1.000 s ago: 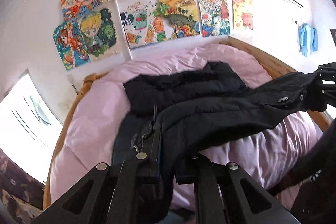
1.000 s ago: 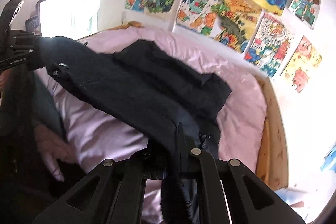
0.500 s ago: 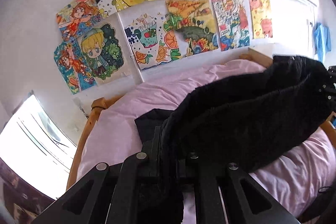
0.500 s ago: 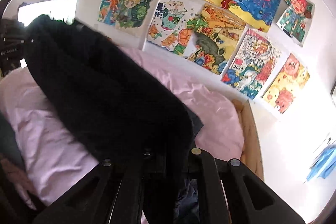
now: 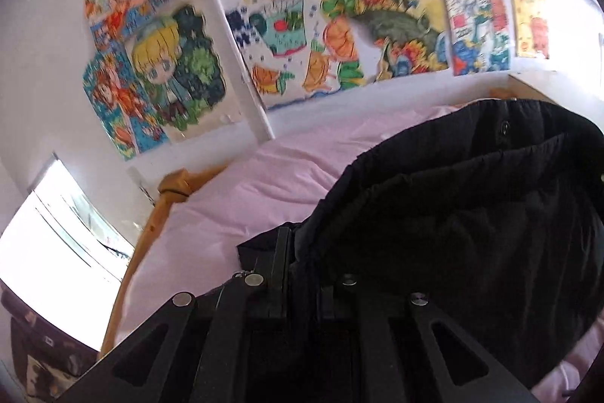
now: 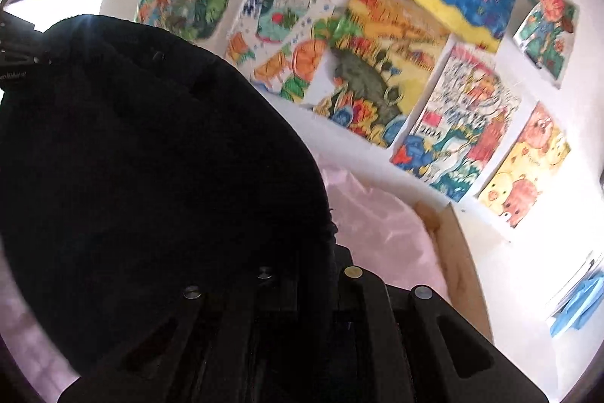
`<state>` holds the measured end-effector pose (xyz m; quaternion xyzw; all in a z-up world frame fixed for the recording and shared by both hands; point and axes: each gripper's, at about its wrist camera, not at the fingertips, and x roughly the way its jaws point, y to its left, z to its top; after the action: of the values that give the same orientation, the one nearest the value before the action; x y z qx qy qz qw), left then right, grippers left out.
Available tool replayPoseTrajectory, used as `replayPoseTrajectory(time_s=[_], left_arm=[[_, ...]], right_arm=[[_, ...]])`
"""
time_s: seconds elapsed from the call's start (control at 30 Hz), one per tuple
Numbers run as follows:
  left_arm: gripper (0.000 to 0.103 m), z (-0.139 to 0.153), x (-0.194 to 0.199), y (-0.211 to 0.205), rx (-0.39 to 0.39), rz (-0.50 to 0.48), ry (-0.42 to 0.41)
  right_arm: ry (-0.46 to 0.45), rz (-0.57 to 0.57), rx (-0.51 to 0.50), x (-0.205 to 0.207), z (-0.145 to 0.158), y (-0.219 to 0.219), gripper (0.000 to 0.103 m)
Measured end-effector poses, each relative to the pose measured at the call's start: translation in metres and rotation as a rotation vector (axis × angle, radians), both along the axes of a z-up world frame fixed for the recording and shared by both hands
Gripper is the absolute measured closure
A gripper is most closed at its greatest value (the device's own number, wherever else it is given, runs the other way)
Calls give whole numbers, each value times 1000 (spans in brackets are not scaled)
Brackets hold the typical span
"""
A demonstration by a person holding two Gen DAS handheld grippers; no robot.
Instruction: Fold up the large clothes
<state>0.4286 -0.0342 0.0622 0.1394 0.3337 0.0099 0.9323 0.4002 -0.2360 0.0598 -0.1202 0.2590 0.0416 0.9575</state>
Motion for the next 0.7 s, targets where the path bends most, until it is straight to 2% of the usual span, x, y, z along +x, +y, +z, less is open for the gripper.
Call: replayPoseTrajectory(time_s=[0.17, 0.3, 0.37, 0.43, 0.5, 0.57, 0.6, 0.63, 0.7], left_arm=[[93, -44, 45, -7, 10, 1, 47], [93, -76, 65, -15, 79, -40, 104], [92, -88, 73, -15, 63, -42, 132], [90, -94, 83, -9, 14, -36, 167], [89, -96, 87, -3, -35, -51, 189], [87, -100, 90, 2, -75, -82, 205], [86, -102, 89, 5, -102, -111, 213], [85, -103, 89, 8, -117, -128, 223], [82, -103, 87, 15, -146, -155, 221]], right_arm=[[66, 8, -34, 45, -37, 7, 96], [123, 1, -35, 68, -71, 13, 95], [139, -2, -15, 75, -82, 13, 92], [157, -11, 9, 83, -90, 11, 80], [175, -2, 58, 87, -92, 2, 74], [188, 25, 121, 86, -93, -9, 55], [206, 80, 182, 82, -91, -18, 39], [209, 109, 211, 79, -92, -22, 29], [200, 189, 263, 63, -91, -37, 21]])
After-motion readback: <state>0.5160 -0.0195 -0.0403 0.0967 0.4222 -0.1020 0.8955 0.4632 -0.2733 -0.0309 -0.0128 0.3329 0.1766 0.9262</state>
